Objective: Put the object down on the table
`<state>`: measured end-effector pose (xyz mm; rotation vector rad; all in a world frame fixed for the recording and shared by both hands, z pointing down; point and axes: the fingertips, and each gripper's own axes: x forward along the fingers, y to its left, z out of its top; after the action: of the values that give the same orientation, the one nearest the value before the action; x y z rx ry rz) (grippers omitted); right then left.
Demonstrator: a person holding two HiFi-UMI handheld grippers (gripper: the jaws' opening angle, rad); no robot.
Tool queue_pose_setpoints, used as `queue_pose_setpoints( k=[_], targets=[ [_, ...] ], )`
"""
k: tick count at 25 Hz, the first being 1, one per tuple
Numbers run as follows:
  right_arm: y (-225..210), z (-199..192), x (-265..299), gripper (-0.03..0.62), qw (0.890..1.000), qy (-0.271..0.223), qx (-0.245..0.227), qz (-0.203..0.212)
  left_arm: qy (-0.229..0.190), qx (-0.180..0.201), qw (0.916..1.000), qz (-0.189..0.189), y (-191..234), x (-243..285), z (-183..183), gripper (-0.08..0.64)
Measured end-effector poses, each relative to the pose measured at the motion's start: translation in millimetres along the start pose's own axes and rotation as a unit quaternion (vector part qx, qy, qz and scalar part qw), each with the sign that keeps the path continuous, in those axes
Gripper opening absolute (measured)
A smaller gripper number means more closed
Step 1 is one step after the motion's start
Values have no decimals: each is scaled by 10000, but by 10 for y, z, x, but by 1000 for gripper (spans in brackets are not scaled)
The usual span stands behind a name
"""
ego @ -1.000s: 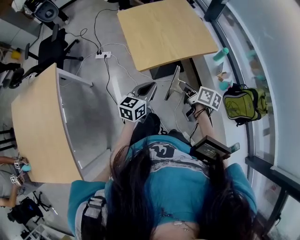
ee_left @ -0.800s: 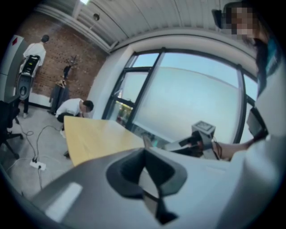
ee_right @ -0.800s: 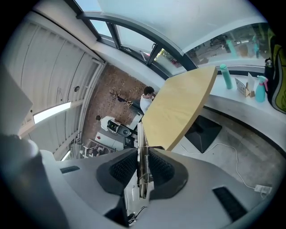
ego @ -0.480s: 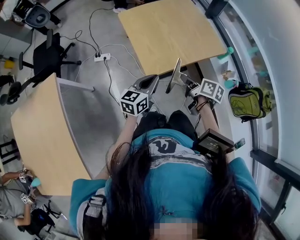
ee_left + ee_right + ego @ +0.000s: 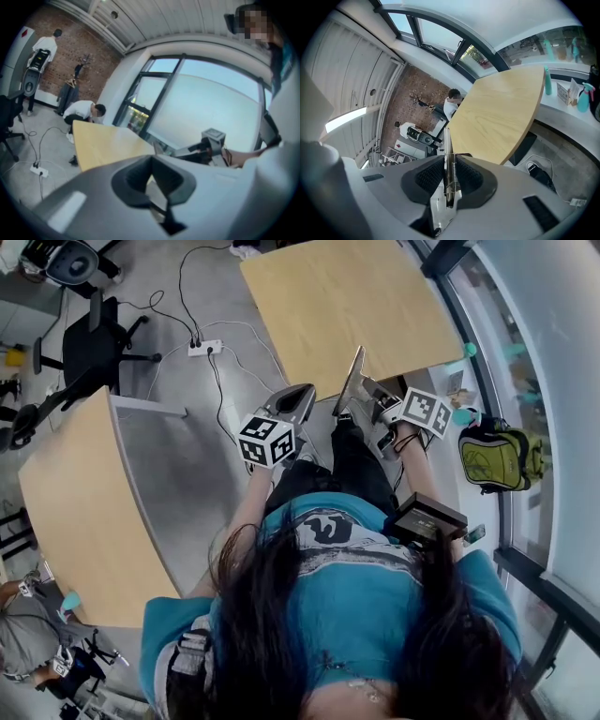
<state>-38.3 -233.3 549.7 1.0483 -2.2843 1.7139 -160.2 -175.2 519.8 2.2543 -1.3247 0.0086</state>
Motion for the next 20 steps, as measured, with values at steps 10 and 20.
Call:
queue_pose_setpoints(
  k=[10,20],
  targets=[
    [-233,936,608,83,9998,222,2,24,47,-84,9995,300,436,783,360,2],
    [-747,2328,1395,83,9981,570,-199,-143,114,-180,9984,523,765,2051,792,2]
  ],
)
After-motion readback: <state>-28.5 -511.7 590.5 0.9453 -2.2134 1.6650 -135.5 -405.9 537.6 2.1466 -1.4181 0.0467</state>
